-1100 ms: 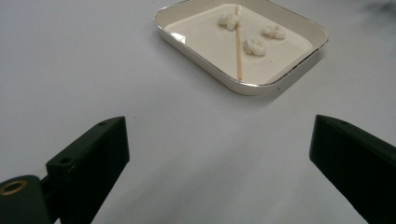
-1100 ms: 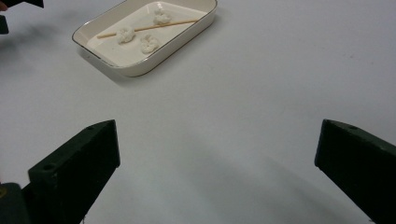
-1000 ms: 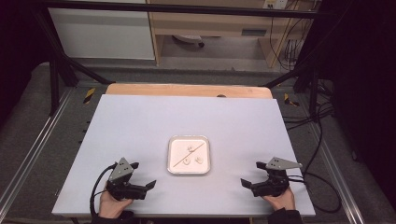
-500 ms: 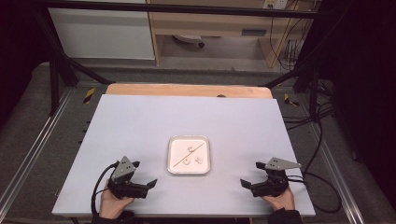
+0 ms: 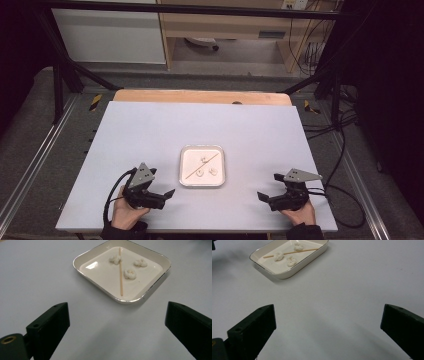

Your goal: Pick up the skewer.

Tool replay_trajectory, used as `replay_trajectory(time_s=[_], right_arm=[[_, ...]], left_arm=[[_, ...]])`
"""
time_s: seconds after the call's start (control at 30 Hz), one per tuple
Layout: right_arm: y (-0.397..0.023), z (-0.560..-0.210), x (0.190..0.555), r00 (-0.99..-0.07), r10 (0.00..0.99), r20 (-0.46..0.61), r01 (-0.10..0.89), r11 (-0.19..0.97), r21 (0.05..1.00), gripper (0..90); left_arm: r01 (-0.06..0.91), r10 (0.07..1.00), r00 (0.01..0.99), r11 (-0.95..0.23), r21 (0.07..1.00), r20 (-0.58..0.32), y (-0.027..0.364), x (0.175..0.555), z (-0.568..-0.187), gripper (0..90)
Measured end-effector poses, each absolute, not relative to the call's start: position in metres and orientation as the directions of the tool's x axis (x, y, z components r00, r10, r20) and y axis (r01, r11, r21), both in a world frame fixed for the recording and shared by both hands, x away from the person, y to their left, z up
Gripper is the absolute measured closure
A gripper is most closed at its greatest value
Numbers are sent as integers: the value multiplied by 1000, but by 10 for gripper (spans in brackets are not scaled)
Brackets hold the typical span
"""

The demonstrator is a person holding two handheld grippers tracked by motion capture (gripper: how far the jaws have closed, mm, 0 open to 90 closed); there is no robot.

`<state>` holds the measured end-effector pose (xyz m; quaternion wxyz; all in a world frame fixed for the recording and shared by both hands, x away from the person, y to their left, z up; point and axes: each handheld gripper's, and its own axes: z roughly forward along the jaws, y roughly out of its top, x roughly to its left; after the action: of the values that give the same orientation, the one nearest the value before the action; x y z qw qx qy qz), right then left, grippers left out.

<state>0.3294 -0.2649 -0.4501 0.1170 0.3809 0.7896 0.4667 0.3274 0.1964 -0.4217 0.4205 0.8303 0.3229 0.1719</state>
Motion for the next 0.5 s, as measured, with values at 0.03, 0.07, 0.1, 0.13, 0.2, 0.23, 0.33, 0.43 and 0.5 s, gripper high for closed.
replay_trajectory(time_s=[0.03,0.07,0.1,0.13,0.2,0.23,0.33,0.43,0.5], right_arm=[[-265,-450,329,-683,711,171,493,275,826,7],[-265,-450,330,-682,711,171,494,275,825,7],[-265,-450,330,-682,711,171,494,276,825,7],[-265,-450,330,-682,711,171,494,276,825,7],[-264,-451,329,-680,713,172,497,275,823,7],[-264,-451,329,-680,713,172,498,277,822,7],[-264,-451,330,-682,712,167,494,280,823,7],[-263,-451,330,-682,712,169,496,281,822,7],[-264,-451,330,-683,711,166,495,283,821,7]], left_arm=[[387,678,735,-445,807,21,194,329,-420,56],[387,676,736,-448,806,22,193,330,-419,56],[386,675,737,-451,805,25,191,331,-418,56],[384,674,738,-453,805,27,190,332,-417,56],[381,669,743,-462,801,32,186,335,-416,57],[380,668,744,-465,799,35,184,336,-415,57],[378,660,751,-480,792,41,178,339,-415,57],[379,659,750,-491,784,50,172,342,-415,57],[380,658,751,-499,779,55,168,344,-415,57]])
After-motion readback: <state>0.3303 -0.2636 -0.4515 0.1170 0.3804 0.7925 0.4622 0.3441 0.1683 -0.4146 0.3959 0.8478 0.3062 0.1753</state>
